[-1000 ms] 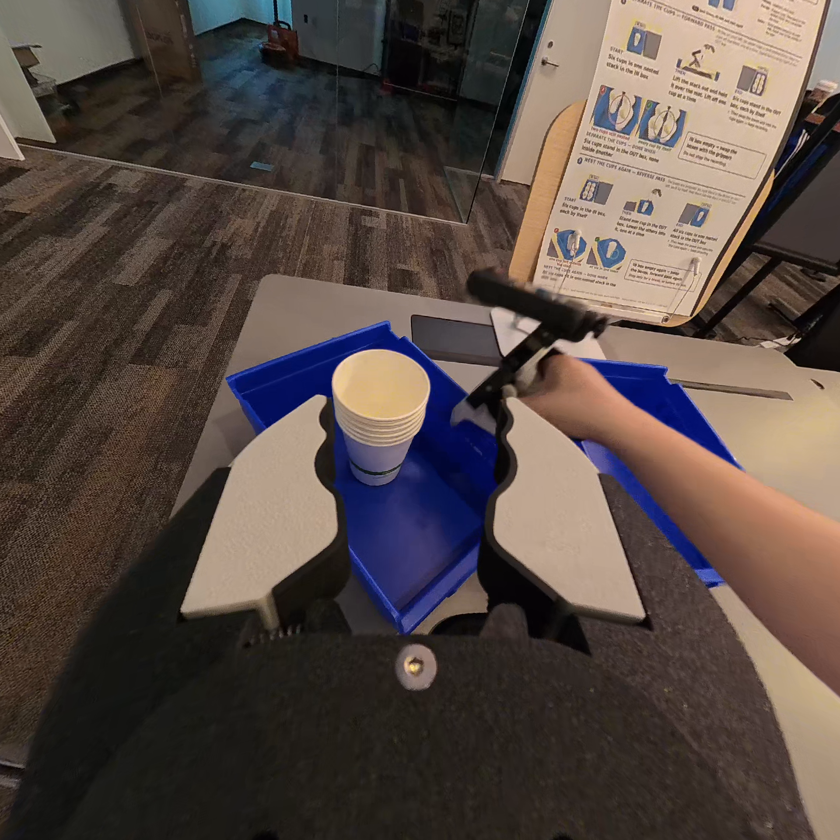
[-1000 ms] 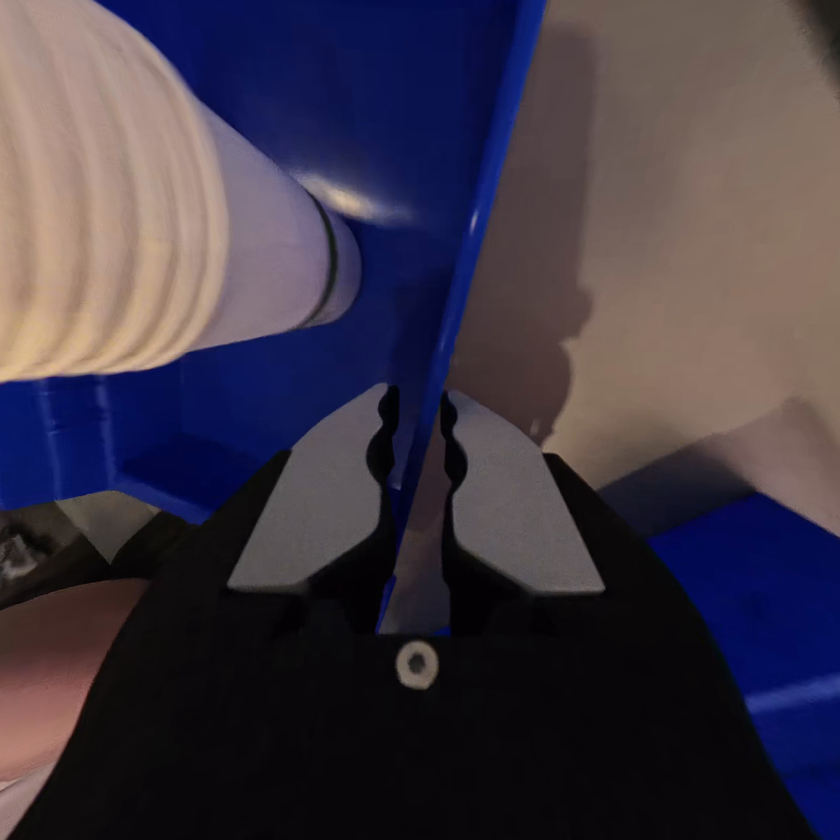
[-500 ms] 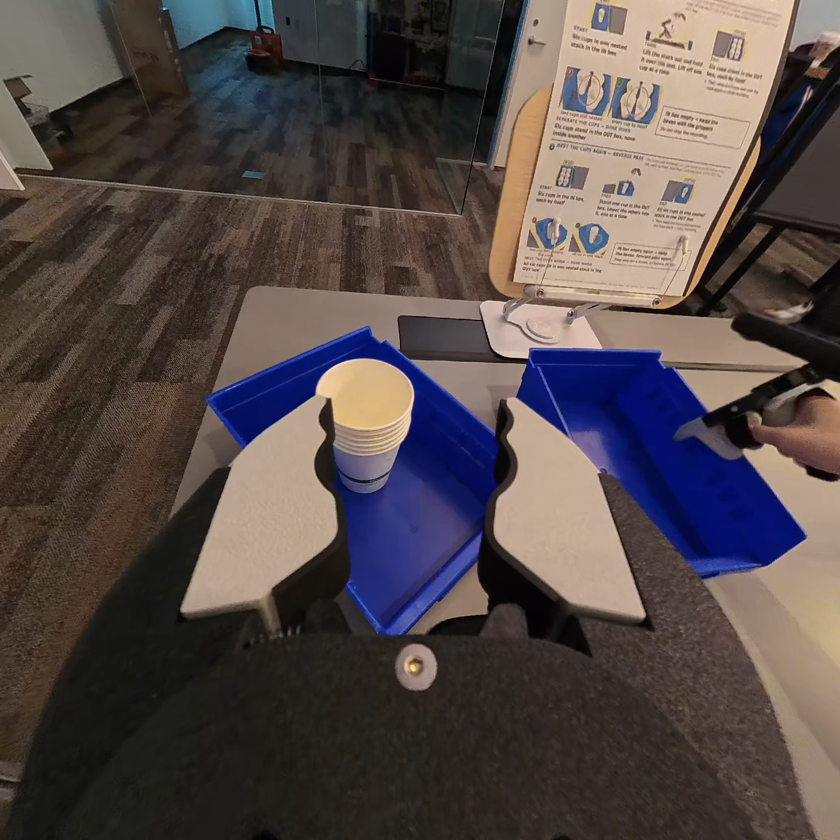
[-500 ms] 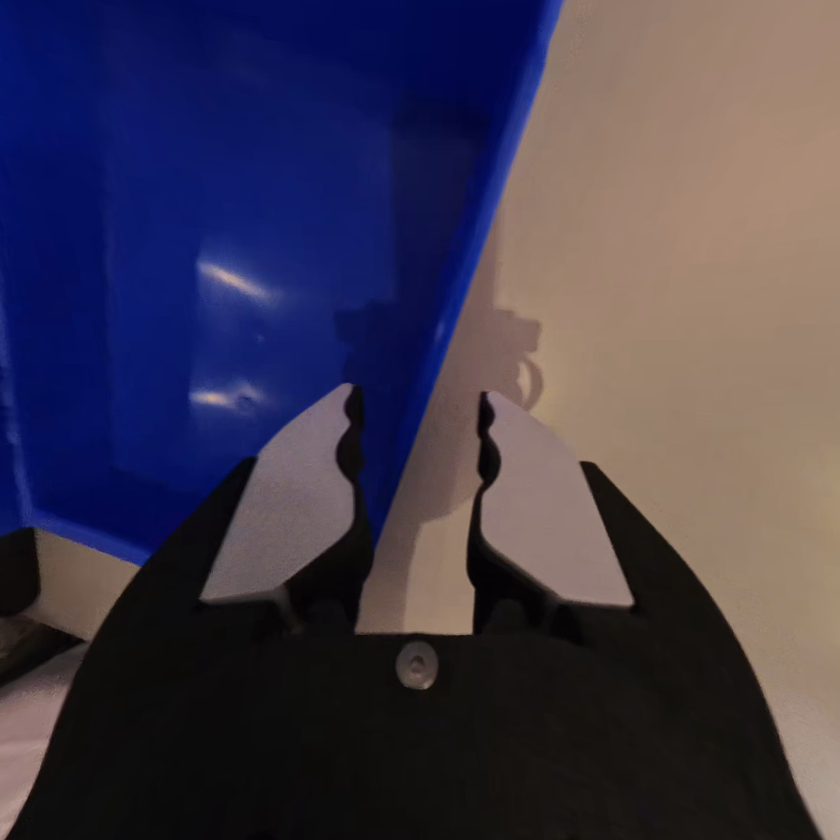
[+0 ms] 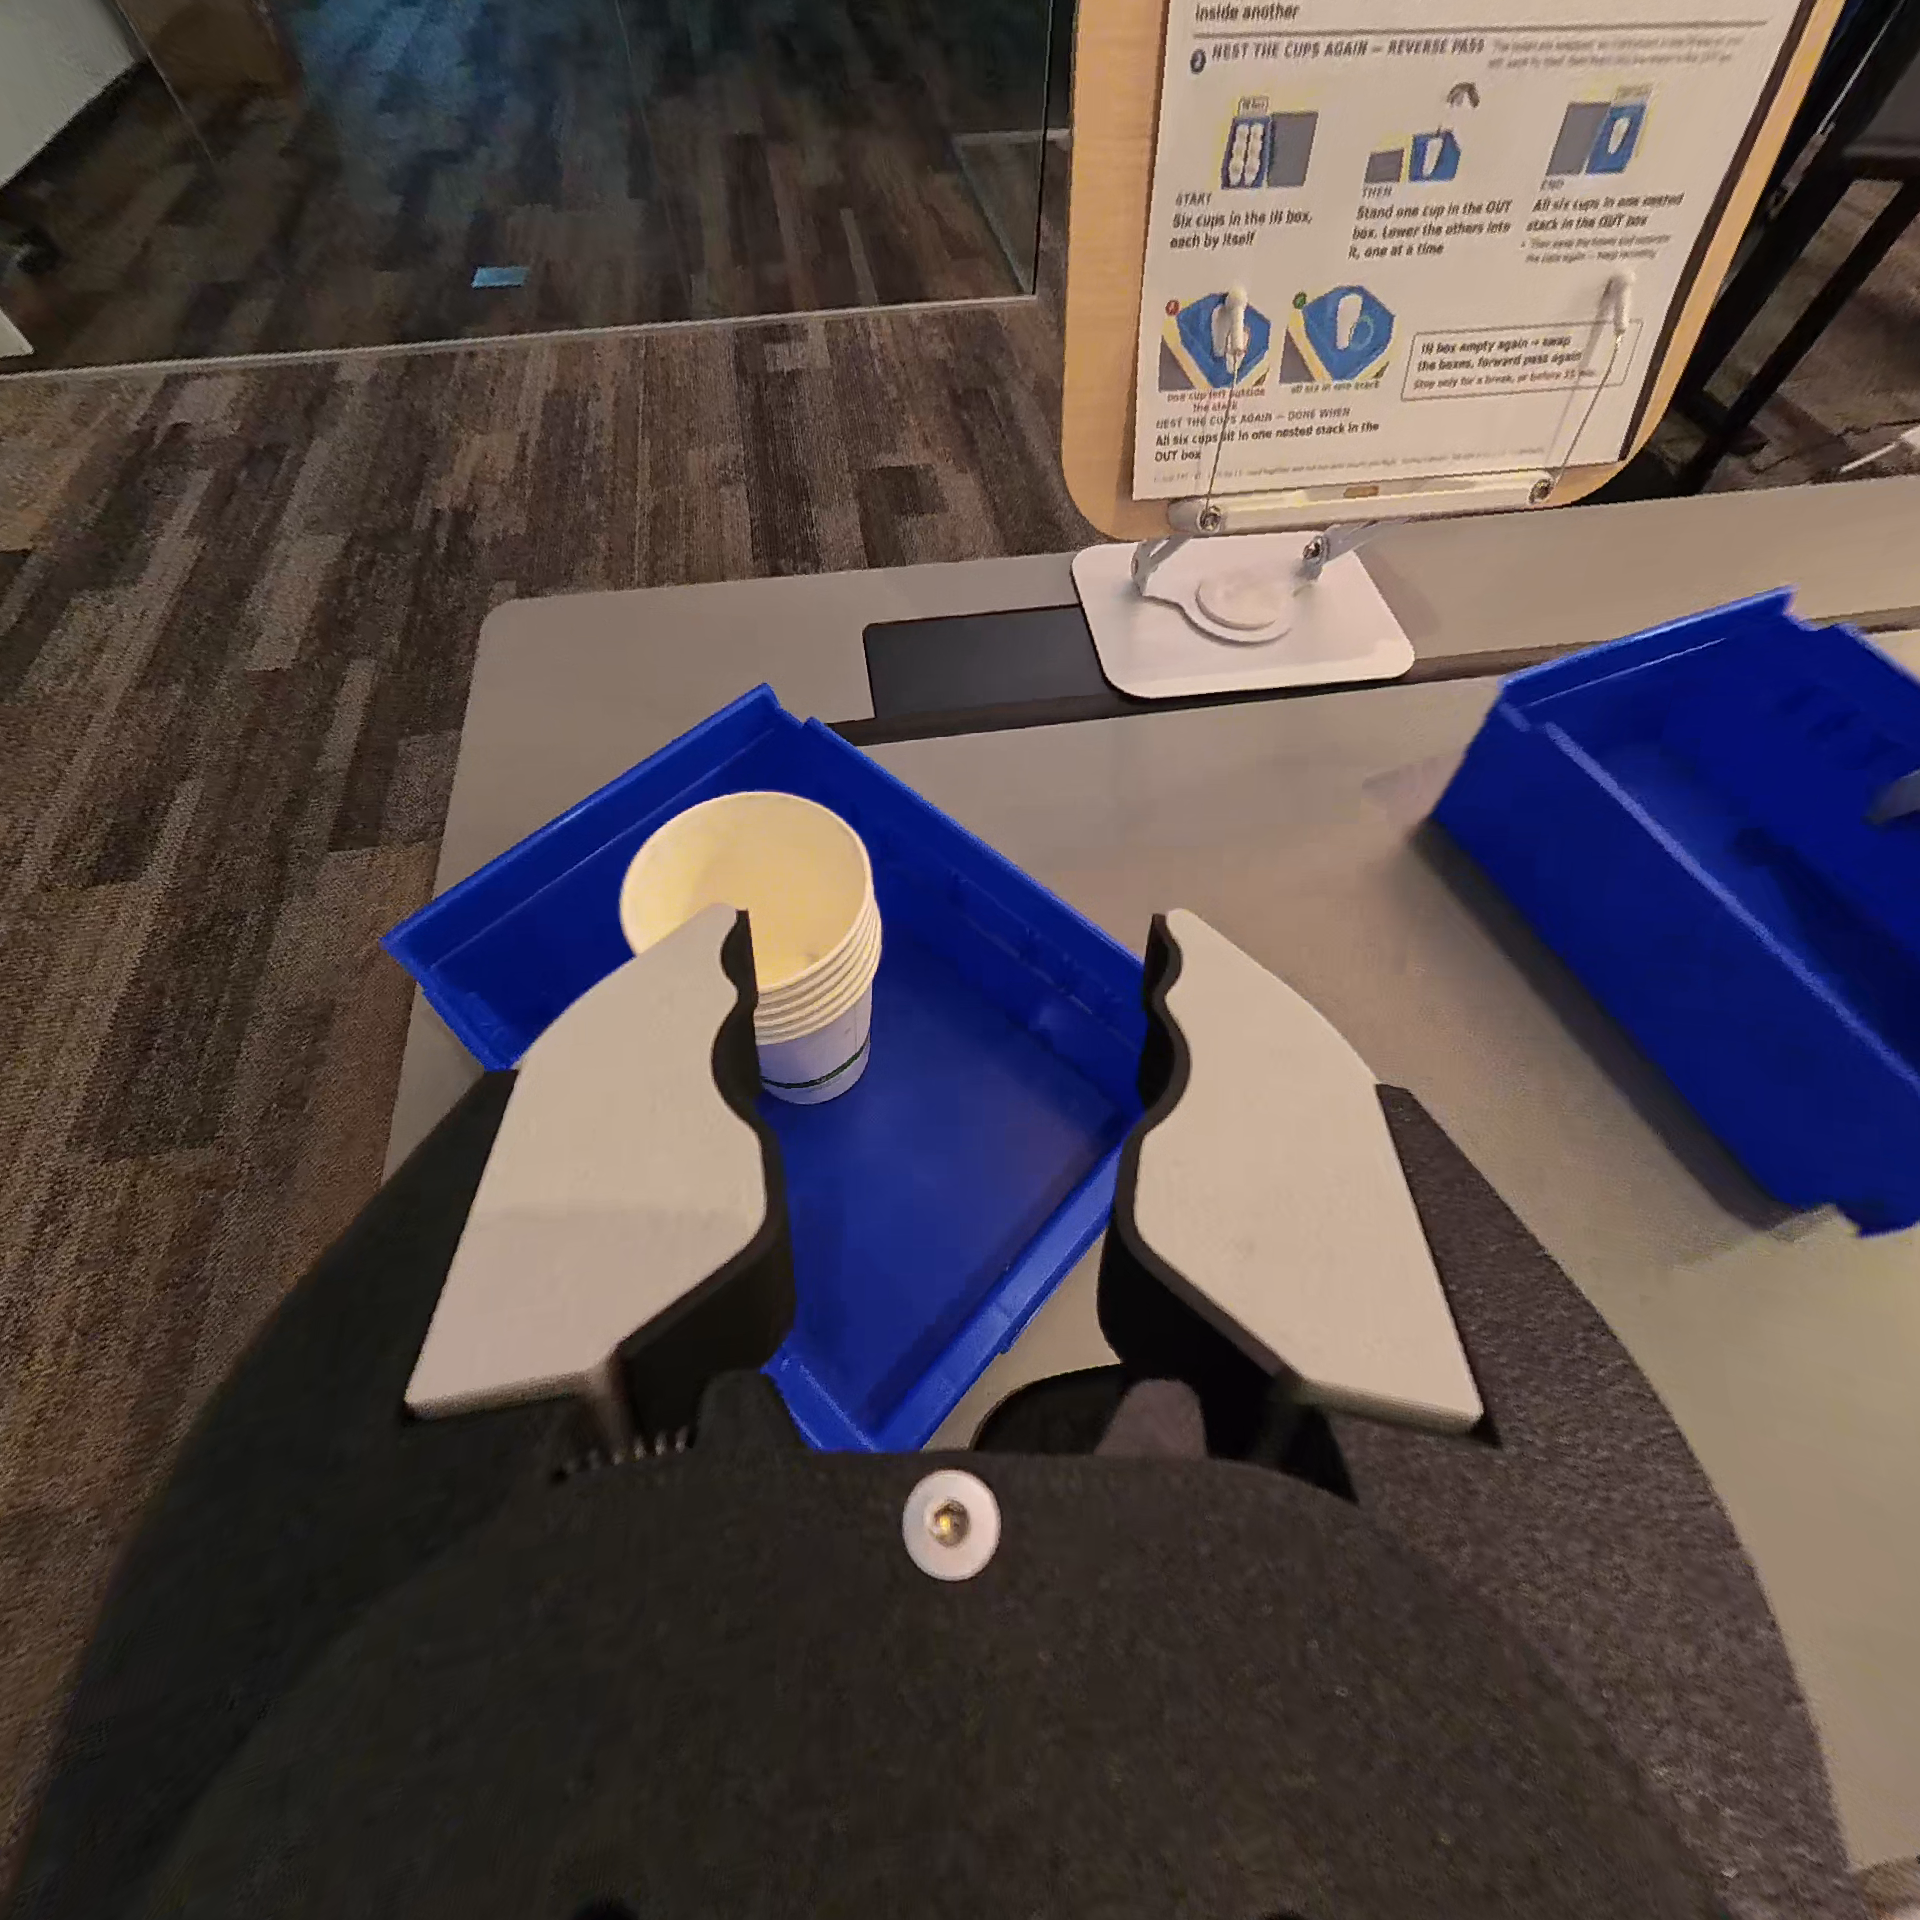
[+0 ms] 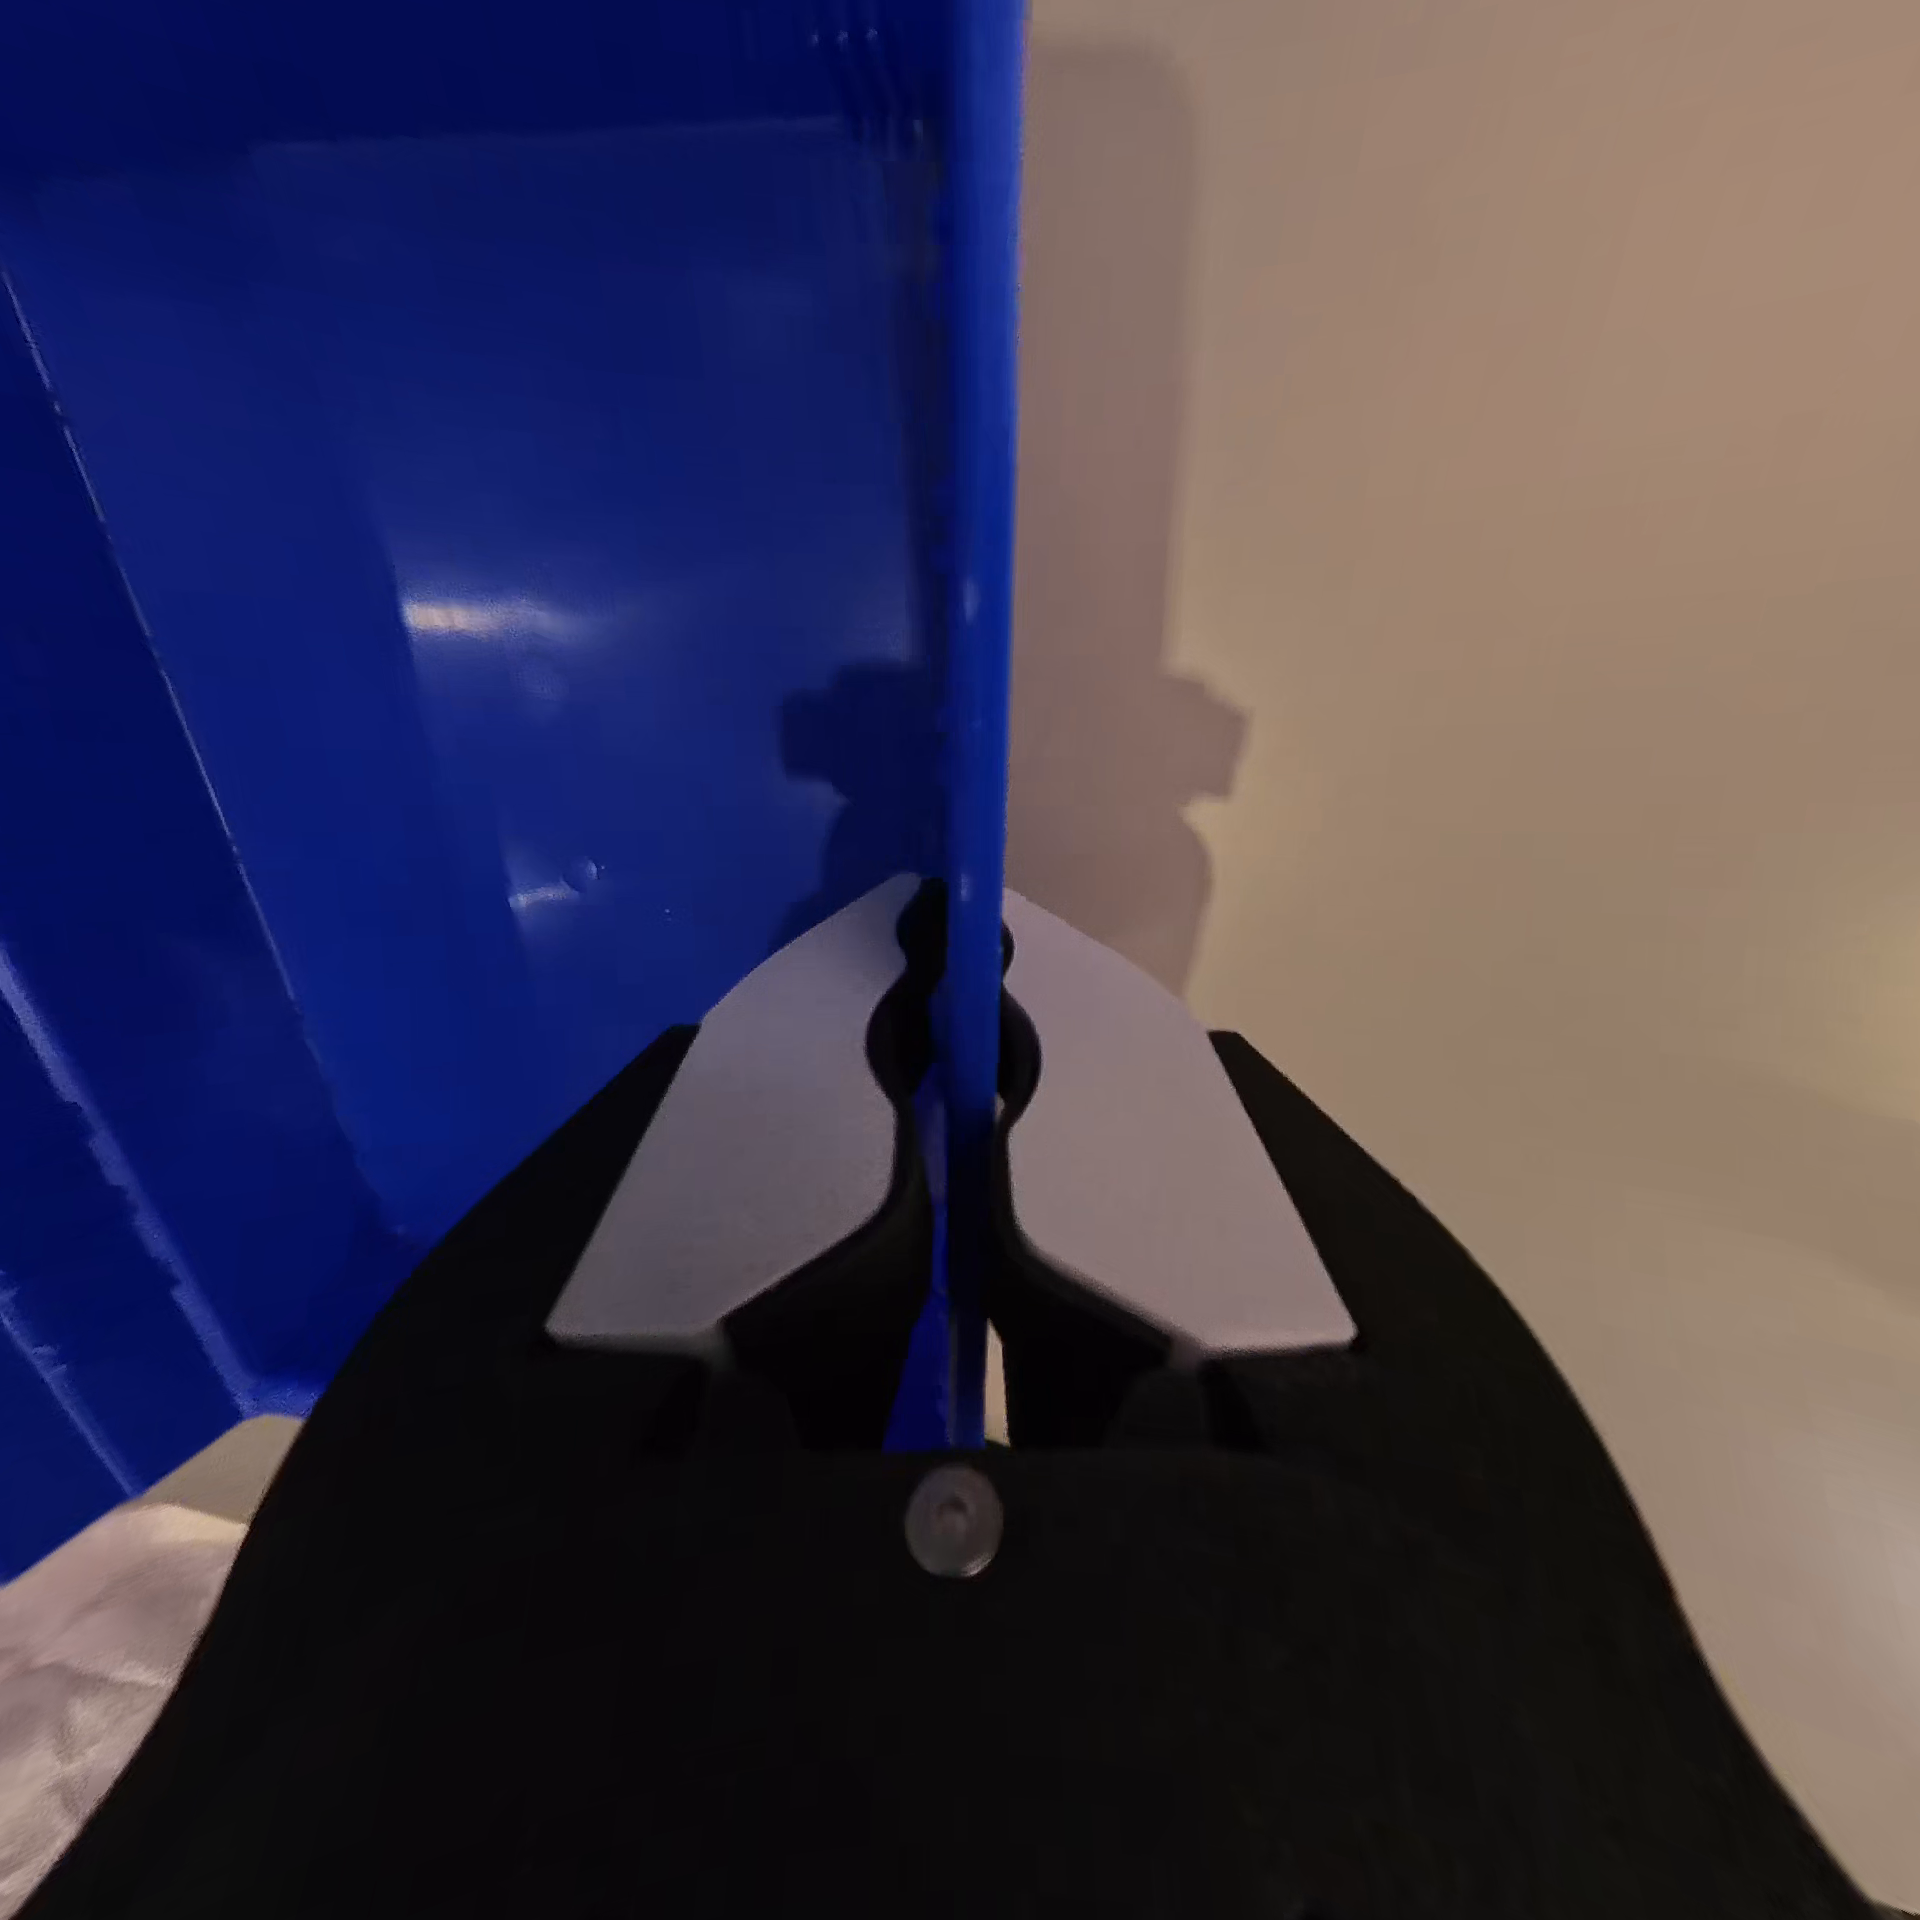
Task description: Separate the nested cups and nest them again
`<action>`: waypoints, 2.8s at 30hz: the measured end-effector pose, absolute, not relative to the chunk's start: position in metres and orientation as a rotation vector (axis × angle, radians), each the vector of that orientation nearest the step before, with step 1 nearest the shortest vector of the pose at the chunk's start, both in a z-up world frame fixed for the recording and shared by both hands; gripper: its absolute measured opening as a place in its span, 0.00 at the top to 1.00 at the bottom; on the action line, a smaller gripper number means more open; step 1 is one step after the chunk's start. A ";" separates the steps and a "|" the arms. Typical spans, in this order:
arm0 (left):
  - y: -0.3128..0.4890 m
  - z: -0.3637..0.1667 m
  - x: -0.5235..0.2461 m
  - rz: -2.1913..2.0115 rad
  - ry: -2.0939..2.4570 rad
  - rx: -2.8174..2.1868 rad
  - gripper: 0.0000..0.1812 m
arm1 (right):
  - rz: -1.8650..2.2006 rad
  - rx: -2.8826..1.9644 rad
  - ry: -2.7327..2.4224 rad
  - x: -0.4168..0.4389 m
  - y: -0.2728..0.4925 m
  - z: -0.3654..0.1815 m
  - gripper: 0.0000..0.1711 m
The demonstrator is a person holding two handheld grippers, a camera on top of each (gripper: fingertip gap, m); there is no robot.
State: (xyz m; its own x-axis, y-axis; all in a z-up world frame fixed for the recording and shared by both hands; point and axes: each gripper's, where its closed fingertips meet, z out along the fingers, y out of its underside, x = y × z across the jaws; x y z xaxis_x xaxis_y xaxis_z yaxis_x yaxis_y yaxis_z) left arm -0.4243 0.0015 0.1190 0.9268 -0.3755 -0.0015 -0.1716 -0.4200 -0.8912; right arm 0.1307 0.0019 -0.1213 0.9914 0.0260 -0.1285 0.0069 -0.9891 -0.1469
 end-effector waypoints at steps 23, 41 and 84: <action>0.014 0.122 -0.462 -0.215 0.199 -2.006 0.64 | 0.058 -2.853 0.274 0.309 -0.061 -0.115 0.87; 0.045 -0.067 -0.533 0.128 -0.002 -2.754 0.61 | 0.130 -1.960 -0.092 0.217 -0.042 0.088 0.74; 0.108 -0.093 -0.487 -0.209 0.184 -2.795 0.97 | 0.169 -2.125 -0.234 0.208 -0.036 0.038 0.75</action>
State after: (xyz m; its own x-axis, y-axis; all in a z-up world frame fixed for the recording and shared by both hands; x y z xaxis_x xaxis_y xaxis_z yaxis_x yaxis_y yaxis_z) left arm -0.4871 0.1081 -0.0927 0.9808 -0.1514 0.1228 -0.1026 -0.9366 -0.3350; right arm 0.2082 -0.0358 0.0378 0.9720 0.2334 -0.0290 0.1007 -0.5247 -0.8453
